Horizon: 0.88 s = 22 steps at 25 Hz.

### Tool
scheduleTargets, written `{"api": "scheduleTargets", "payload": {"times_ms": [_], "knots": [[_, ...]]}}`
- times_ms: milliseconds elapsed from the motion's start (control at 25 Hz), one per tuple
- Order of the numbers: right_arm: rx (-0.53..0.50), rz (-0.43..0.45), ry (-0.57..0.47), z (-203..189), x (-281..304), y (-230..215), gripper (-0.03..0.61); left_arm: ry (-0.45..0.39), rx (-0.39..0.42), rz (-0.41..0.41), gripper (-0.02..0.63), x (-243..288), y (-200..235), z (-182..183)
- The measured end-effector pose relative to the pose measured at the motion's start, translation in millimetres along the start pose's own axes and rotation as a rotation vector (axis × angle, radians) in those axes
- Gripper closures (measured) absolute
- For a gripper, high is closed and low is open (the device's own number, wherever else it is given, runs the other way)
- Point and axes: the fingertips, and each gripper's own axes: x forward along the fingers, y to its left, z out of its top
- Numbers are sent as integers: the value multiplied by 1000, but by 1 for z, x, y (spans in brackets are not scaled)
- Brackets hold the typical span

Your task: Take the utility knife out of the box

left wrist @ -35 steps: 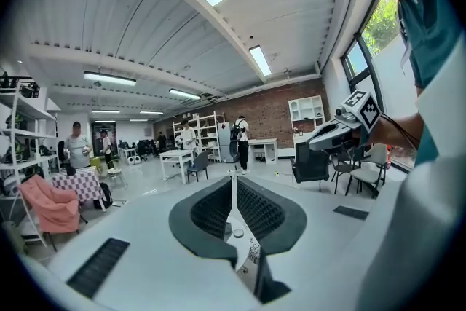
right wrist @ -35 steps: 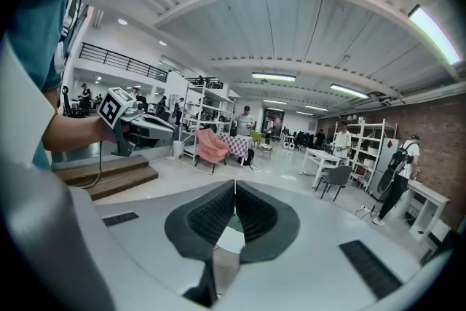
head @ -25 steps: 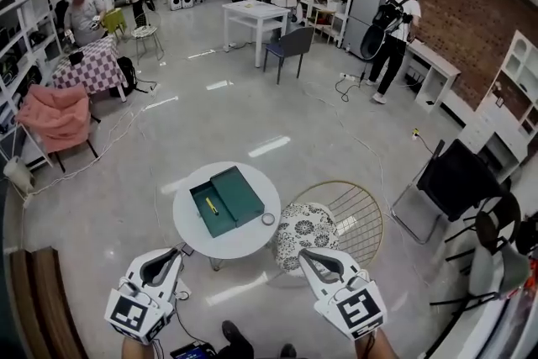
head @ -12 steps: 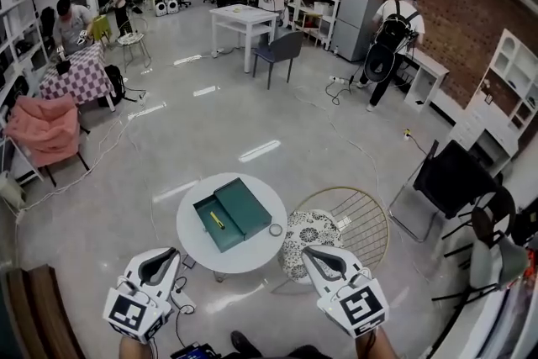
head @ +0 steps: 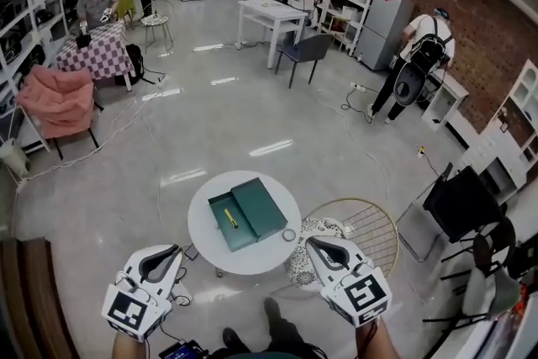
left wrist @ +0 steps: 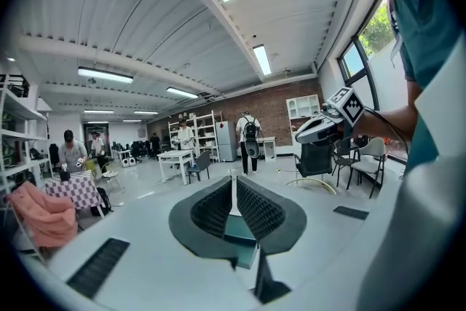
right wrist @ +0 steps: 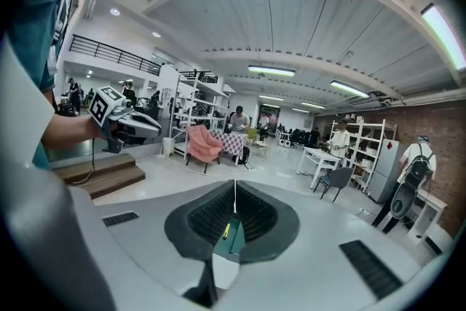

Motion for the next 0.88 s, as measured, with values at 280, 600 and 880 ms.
{"api": "scheduleTargets", "payload": {"times_ms": [280, 600, 880], "knots": [[-60, 144, 2, 2, 69, -14, 540, 19, -27, 114, 577, 5, 23, -13], [-81, 256, 43, -12, 148, -20, 540, 45, -69, 207, 577, 22, 54, -43], [-123, 339, 89, -23, 197, -25, 540, 90, -116, 271, 577, 28, 71, -61]]}}
